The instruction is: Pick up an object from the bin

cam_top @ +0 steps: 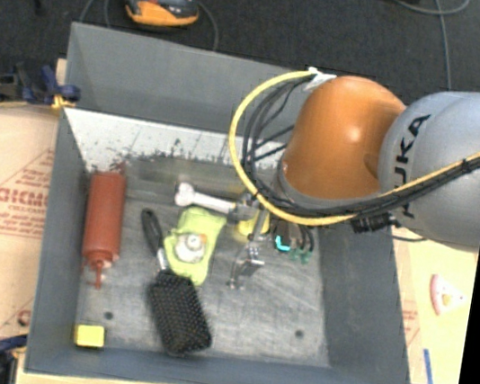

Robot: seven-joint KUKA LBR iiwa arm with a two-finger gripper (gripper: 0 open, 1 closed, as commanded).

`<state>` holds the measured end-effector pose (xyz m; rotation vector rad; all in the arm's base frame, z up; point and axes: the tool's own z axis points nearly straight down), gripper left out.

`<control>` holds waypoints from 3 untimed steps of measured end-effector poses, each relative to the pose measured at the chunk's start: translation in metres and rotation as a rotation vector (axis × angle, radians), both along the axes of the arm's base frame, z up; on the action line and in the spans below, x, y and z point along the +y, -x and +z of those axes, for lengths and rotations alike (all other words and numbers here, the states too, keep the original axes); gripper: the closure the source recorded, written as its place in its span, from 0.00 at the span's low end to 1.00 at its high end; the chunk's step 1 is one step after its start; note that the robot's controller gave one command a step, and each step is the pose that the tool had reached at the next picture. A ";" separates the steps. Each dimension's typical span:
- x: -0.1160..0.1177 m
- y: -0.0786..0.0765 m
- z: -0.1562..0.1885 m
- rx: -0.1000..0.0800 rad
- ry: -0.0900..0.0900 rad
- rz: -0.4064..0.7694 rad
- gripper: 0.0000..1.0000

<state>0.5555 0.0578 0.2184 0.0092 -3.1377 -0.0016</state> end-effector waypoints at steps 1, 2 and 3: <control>0.000 -0.001 0.004 -0.006 -0.001 -0.001 0.00; 0.001 -0.009 -0.038 -0.016 0.000 0.012 0.00; 0.010 -0.014 -0.087 -0.007 0.002 0.098 0.00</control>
Offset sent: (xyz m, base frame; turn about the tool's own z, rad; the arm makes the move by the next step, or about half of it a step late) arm 0.0165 0.0067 -0.1424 -0.0513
